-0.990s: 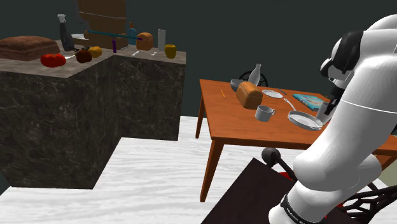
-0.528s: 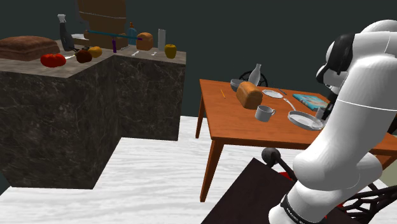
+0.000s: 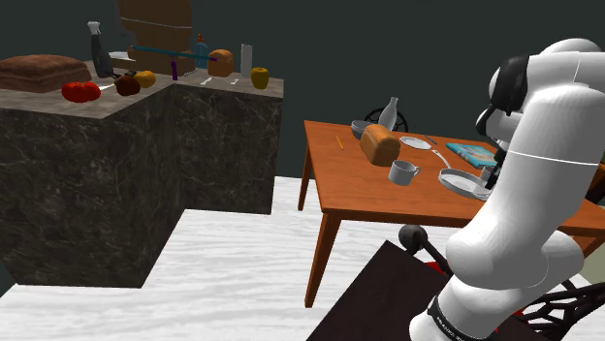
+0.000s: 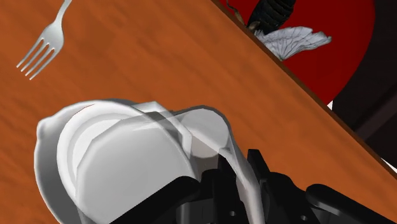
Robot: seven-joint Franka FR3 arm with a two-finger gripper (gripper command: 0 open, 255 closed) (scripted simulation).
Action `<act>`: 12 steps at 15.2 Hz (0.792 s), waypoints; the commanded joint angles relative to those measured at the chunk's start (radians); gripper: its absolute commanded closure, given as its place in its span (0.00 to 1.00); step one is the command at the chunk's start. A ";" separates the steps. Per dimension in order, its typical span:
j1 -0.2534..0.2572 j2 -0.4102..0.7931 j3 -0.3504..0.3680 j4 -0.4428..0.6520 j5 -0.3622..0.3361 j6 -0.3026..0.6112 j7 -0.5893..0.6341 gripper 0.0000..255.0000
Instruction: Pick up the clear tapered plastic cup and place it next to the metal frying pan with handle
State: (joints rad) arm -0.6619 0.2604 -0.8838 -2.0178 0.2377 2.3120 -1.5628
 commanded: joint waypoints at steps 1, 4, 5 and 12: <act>-0.002 0.007 0.002 -0.007 0.004 0.005 -0.003 1.00; -0.002 0.007 0.002 -0.007 0.004 0.005 -0.003 1.00; -0.002 0.007 0.002 -0.007 0.004 0.005 -0.003 1.00; -0.002 0.007 0.002 -0.007 0.004 0.005 -0.003 0.00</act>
State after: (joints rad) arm -0.6646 0.2680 -0.8814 -2.0235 0.2423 2.3167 -1.5666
